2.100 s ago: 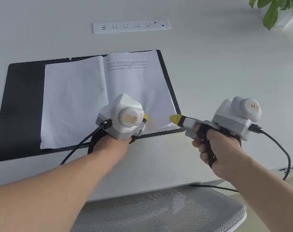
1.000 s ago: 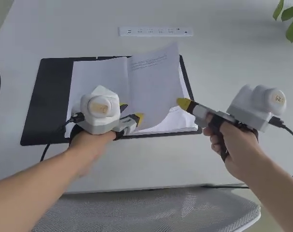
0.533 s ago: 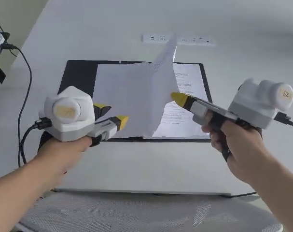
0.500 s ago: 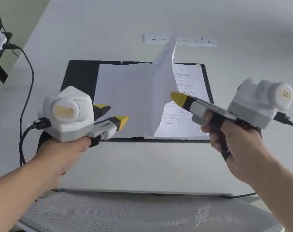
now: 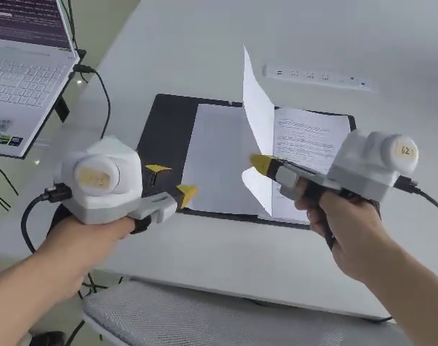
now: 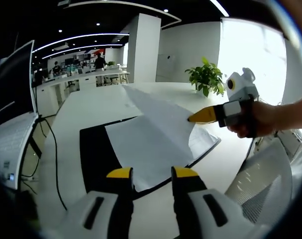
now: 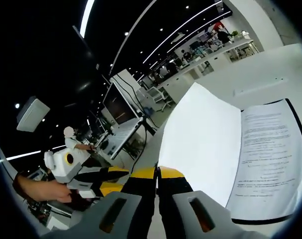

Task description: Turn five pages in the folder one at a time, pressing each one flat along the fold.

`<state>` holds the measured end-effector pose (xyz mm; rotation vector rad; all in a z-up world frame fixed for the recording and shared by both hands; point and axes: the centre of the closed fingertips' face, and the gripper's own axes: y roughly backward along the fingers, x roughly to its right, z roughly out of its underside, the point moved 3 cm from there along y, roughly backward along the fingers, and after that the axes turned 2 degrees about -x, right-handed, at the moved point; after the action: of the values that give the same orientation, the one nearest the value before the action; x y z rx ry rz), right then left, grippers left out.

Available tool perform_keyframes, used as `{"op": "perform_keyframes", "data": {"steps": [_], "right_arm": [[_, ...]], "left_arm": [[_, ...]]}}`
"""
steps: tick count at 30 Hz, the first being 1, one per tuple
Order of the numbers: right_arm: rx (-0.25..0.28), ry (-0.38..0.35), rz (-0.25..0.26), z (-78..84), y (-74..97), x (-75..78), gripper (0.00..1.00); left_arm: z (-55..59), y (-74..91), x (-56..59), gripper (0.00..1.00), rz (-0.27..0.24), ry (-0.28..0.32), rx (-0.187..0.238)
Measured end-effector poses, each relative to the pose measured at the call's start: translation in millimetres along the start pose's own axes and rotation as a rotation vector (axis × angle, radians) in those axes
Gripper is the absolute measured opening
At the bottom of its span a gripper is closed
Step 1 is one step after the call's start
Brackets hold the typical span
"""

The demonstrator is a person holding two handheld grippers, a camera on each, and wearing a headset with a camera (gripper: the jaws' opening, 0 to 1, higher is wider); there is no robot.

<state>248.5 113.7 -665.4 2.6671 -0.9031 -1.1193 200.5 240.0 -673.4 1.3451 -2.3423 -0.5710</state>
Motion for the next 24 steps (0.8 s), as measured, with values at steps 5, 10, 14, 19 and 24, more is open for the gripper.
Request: {"op": "perform_keyframes", "data": {"steps": [5, 10, 14, 19, 24], "right_arm": [[-0.048, 0.002, 0.002, 14.0, -21.3, 0.6, 0.00], [-0.108, 0.002, 0.024, 33.9, -43.1, 6.2, 0.00], [-0.148, -0.013, 0.038, 47.5, -57.4, 12.0, 0.00], [-0.189, -0.021, 0.041, 61.9, -72.7, 11.8, 0.00], [-0.231, -0.018, 0.047, 75.0, -83.4, 10.8, 0.00]], "left_arm": [[6.2, 16.6, -14.6, 0.29, -0.026, 0.020, 0.001], [12.3, 29.7, -25.4, 0.27, -0.041, 0.041, 0.000], [17.8, 37.0, -32.5, 0.27, -0.054, 0.060, 0.001], [26.5, 44.1, -37.6, 0.26, -0.064, 0.077, -0.004], [35.9, 51.1, -42.9, 0.25, -0.081, 0.096, -0.011]]}}
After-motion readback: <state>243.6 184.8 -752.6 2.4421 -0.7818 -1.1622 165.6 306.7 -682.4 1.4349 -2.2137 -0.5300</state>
